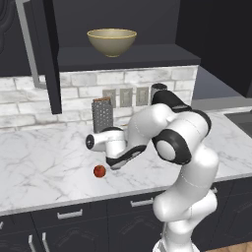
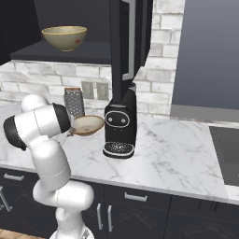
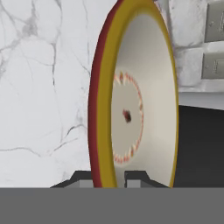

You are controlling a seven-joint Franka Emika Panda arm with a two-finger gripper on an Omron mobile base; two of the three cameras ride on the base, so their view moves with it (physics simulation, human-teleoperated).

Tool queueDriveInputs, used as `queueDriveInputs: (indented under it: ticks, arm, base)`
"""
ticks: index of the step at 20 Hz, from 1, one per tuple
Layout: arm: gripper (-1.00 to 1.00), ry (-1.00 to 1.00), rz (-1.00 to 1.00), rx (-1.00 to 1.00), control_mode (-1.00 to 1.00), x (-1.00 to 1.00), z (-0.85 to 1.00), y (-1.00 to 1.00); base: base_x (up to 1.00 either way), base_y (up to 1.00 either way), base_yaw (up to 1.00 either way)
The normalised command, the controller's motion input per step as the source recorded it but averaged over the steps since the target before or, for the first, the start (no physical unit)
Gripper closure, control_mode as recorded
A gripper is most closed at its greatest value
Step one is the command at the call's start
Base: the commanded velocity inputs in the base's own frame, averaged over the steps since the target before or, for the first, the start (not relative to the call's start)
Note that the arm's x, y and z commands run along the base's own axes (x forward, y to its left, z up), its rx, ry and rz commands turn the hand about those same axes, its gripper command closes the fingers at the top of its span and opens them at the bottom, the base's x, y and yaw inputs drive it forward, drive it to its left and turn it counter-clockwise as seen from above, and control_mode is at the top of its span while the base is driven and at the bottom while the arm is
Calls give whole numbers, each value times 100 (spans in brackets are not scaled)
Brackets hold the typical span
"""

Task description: Pick both bowls and place them on the counter. Then place the garlic in one bowl and place the apple in the other bowl.

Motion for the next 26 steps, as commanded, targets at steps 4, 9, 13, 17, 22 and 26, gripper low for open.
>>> queueDriveInputs:
  ticks: [4, 9, 13, 17, 22, 26]
  arm:
    - [100, -3, -3, 0, -100, -28, 0, -26]
    - [100, -1, -4, 0, -100, -18, 0, -24]
    - [100, 0, -1, 0, -100, 3, 0, -22]
    - [100, 0, 0, 0, -100, 12, 0, -16]
    - [100, 0, 0, 0, -100, 1, 4, -10]
    - [100, -2, 0, 0, -100, 0, 15, -5]
  base:
    - [0, 0, 0]
    - [0, 0, 0]
    - [0, 0, 0]
    - [0, 0, 0]
    - [0, 0, 0]
    - [0, 0, 0]
